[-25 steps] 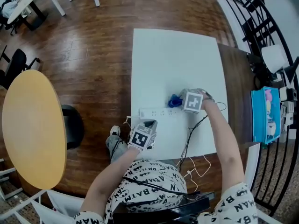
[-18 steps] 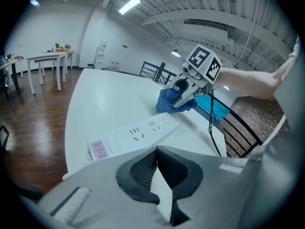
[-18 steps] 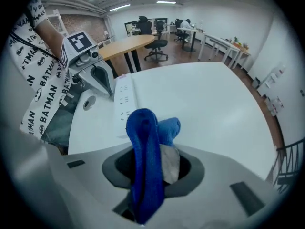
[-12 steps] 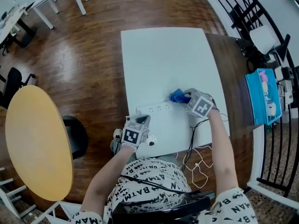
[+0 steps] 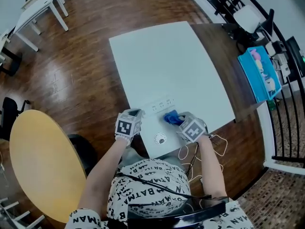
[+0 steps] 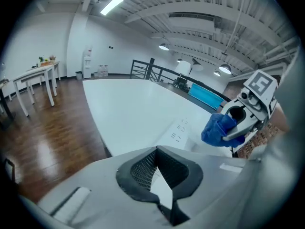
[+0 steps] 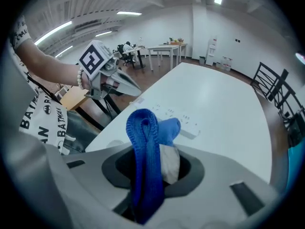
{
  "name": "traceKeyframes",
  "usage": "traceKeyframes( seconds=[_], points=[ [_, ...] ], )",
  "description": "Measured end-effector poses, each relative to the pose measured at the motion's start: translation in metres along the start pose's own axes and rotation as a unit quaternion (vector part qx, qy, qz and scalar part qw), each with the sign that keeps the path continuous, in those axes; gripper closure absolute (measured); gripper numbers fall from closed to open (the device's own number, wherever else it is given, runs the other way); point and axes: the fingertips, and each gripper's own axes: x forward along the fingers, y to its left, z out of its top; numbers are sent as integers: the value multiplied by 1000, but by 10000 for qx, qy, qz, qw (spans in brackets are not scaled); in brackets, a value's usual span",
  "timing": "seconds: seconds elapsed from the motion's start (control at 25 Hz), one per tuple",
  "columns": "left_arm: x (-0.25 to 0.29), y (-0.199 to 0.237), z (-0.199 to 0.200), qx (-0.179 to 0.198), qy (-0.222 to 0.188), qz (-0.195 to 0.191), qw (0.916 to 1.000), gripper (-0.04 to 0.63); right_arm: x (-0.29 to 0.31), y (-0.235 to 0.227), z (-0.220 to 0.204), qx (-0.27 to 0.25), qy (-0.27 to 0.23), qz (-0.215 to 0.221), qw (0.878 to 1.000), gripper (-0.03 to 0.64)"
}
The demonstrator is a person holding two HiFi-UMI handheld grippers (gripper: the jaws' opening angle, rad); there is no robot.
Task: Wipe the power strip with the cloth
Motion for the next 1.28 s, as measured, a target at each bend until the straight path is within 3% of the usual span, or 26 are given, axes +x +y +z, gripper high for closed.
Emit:
traceKeyframes(
  seconds=[0.28, 0.64, 0.92, 1.28],
  points=[
    [19, -4, -2, 262, 284, -537, 9978, 595, 43, 54, 38, 442, -144, 151, 9988, 488],
    [20, -11, -1, 331, 316, -736, 9962, 595, 69, 59, 49, 429, 60, 169, 9989, 488],
    [20, -13, -3, 467, 551, -744, 9946, 595, 60, 24, 21, 815, 208, -38, 9965, 488],
    [17, -12, -5, 493, 686, -665, 9942, 595, 33, -59, -22, 1057, 431, -545, 9920, 488]
  ],
)
